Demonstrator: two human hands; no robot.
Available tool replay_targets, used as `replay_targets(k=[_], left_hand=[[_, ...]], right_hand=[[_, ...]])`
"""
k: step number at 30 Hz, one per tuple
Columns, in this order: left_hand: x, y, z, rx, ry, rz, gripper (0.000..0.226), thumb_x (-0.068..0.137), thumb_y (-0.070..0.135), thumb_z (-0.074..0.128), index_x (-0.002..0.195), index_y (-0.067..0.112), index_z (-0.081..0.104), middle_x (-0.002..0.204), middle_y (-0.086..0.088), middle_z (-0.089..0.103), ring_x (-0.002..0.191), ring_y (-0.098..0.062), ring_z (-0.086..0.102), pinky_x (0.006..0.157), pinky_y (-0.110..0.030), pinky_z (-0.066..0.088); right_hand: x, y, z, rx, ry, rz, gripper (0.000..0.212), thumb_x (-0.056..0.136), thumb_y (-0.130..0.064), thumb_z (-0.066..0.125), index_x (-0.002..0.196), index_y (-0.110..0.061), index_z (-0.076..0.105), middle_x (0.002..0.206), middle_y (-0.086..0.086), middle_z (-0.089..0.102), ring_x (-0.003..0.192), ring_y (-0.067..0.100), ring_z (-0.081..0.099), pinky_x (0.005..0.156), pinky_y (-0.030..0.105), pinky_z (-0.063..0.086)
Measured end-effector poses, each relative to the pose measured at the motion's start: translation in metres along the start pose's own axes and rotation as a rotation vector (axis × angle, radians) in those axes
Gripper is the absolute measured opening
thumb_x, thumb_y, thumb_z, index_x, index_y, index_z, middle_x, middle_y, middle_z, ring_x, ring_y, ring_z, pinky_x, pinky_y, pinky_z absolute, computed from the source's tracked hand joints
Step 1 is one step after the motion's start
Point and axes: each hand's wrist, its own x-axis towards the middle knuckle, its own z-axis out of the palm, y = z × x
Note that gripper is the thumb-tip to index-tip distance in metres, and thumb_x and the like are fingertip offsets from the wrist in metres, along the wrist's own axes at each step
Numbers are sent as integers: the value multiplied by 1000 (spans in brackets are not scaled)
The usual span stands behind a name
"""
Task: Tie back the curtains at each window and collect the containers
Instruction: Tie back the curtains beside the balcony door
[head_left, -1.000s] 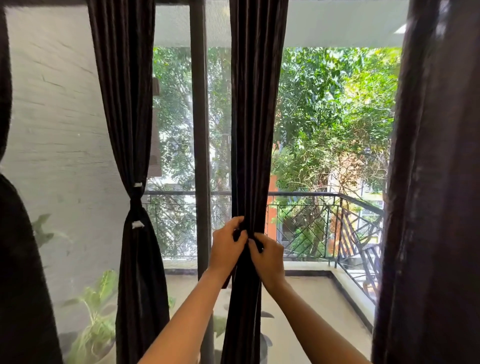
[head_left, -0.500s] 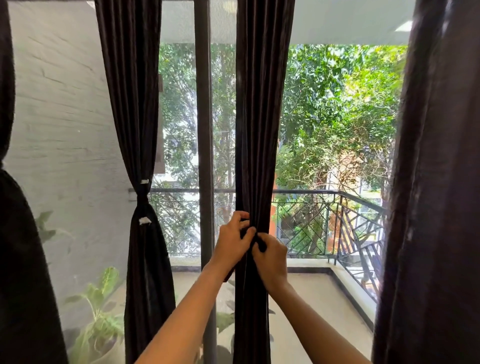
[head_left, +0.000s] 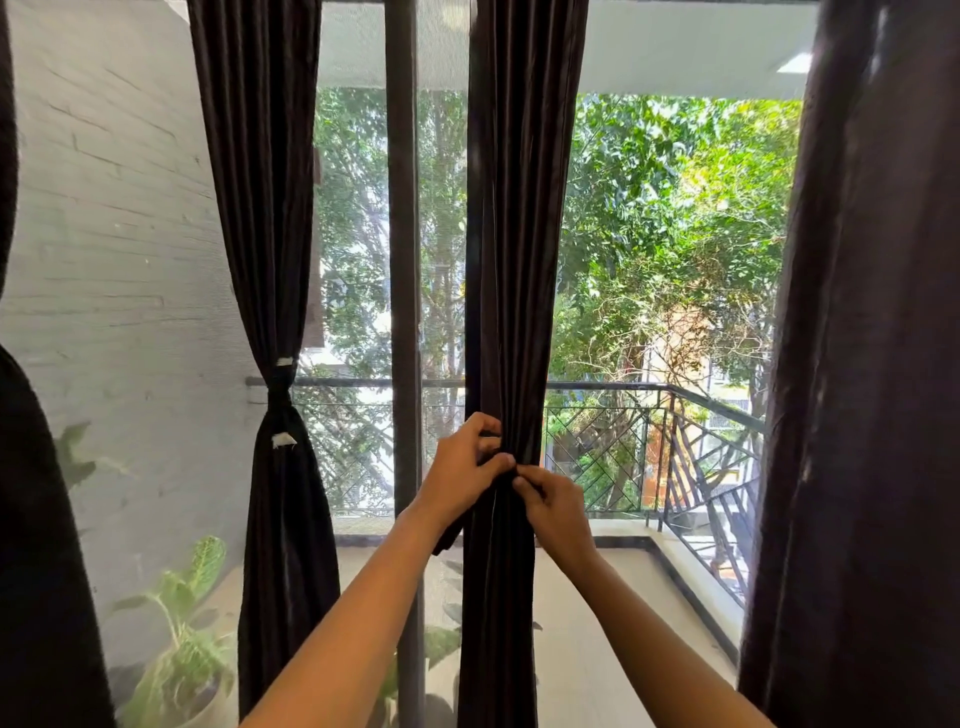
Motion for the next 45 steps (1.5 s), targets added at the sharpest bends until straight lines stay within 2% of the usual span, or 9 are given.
replay_targets(k=[5,9,17,23,30,33,38,42,45], left_hand=[[2,3,8,75,66,13,24,81,8,62,103,13,54,86,-5,67,72,-6,60,57,-4,40],[-2,4,14,66,138,-17,23,78,8,61,100,12,54,86,-8,69,65,-10,58,54,-8,41],[-6,11,23,87,159,2,29,84,8,60,112,8,53,104,-13,66,102,-19,63,75,-12,42],[-6,16,22,121,125,30,33,86,14,62,116,8,51,106,-10,66,103,-16,62,80,-16,43],[-4,12,23,35,201,-6,22,84,11,63,104,12,54,97,-10,67,92,-19,66,77,-28,55],[-7,11,26,-17,237,-17,19,83,8,63,98,13,54,92,-8,67,89,-19,66,76,-35,57],[-4,12,26,-54,220,-25,16,83,9,65,96,10,57,91,-6,68,90,-15,67,77,-28,57],[-6,11,22,-13,204,-11,19,85,13,66,101,8,58,96,-3,66,95,-9,62,75,-9,49],[-6,11,19,18,174,-2,21,86,15,65,105,7,58,98,-3,64,96,-11,62,80,-14,49]], right_hand=[[-1,-2,-3,-65,11,-10,19,89,-9,61,103,-7,72,87,7,73,70,10,59,59,4,37],[-1,-7,-6,-148,-2,-41,18,88,-4,56,95,-4,72,81,8,71,65,15,59,60,18,42],[-3,-14,3,-274,-29,-55,20,83,0,49,86,-1,69,75,8,62,59,20,54,52,23,42],[-3,-11,4,-267,-32,-78,19,80,4,48,82,3,67,76,15,62,65,29,58,56,32,43],[-15,4,6,-263,-42,-251,25,91,-1,49,114,-5,56,95,13,64,83,28,64,67,33,51],[-24,2,4,-157,40,-168,52,92,-2,49,131,-27,25,90,8,67,72,27,66,61,43,54],[-21,0,8,-221,116,-131,78,93,-6,49,150,-31,2,84,6,71,57,24,64,54,40,53],[-18,3,13,-299,90,-148,68,92,-2,47,145,-30,15,69,10,66,54,20,58,51,32,46],[-17,3,15,-272,89,-148,63,91,0,47,145,-26,31,73,7,68,55,14,55,53,22,37]])
